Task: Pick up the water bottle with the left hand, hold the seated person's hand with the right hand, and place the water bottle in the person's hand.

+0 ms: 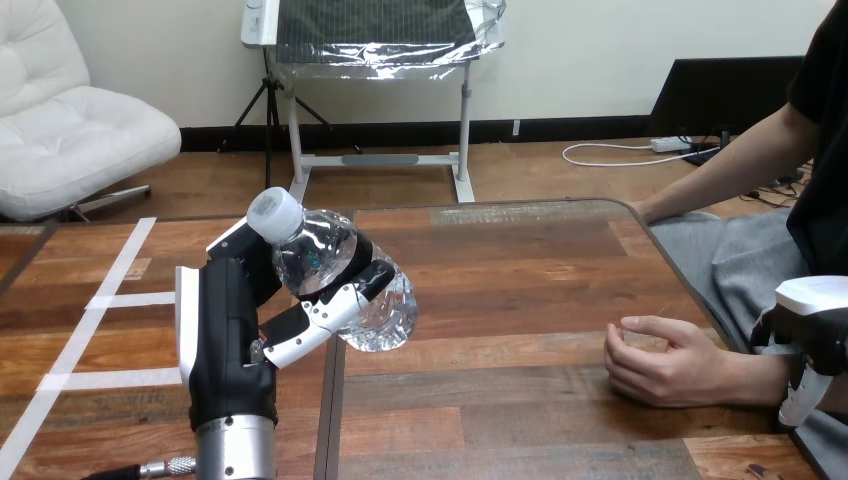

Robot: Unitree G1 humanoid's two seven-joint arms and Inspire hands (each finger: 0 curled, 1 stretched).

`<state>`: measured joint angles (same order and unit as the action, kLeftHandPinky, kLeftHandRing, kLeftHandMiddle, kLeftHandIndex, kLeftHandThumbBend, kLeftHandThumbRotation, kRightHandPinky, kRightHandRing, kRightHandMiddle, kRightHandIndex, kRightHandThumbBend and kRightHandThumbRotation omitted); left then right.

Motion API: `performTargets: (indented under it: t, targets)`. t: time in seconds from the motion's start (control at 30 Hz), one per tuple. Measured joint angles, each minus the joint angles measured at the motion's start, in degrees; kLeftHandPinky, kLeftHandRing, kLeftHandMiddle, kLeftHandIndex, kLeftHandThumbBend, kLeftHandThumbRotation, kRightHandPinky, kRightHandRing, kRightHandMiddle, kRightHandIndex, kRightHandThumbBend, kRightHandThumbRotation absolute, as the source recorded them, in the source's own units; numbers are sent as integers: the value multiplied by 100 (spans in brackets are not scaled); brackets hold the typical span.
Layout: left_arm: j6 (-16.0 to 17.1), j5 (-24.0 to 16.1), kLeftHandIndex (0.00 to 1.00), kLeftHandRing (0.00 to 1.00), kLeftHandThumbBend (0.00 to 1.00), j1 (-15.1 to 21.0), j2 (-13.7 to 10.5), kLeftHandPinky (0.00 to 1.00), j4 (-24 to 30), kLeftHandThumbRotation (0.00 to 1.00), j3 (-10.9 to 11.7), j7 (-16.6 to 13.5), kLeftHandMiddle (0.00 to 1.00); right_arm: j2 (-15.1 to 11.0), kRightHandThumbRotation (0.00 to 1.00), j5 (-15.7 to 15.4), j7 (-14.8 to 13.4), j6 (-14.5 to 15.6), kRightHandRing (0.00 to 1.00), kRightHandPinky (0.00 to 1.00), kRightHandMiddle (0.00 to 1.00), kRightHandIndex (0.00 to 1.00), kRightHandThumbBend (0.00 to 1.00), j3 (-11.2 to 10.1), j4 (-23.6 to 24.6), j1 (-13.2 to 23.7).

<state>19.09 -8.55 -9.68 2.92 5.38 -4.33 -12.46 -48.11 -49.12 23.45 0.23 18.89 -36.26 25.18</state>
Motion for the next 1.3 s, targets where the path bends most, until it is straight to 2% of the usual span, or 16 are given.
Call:
performTargets:
  t: [0.63, 1.07, 1.3]
  targets:
    - [1, -3, 48, 40, 64, 0, -1, 36, 0, 0, 11, 4, 44, 24, 0, 26, -23, 6, 77, 66, 83, 82, 75, 98, -63, 78]
    - [14, -7, 48, 39, 65, 0, -1, 35, 0, 0, 45, 3, 44, 59, 0, 238, 33, 22, 79, 67, 86, 84, 74, 100, -173, 146]
    - [14, -36, 48, 40, 65, -1, 0, 35, 0, 0, 59, -17, 44, 64, 0, 476, 61, 29, 76, 63, 86, 83, 74, 83, -221, 154]
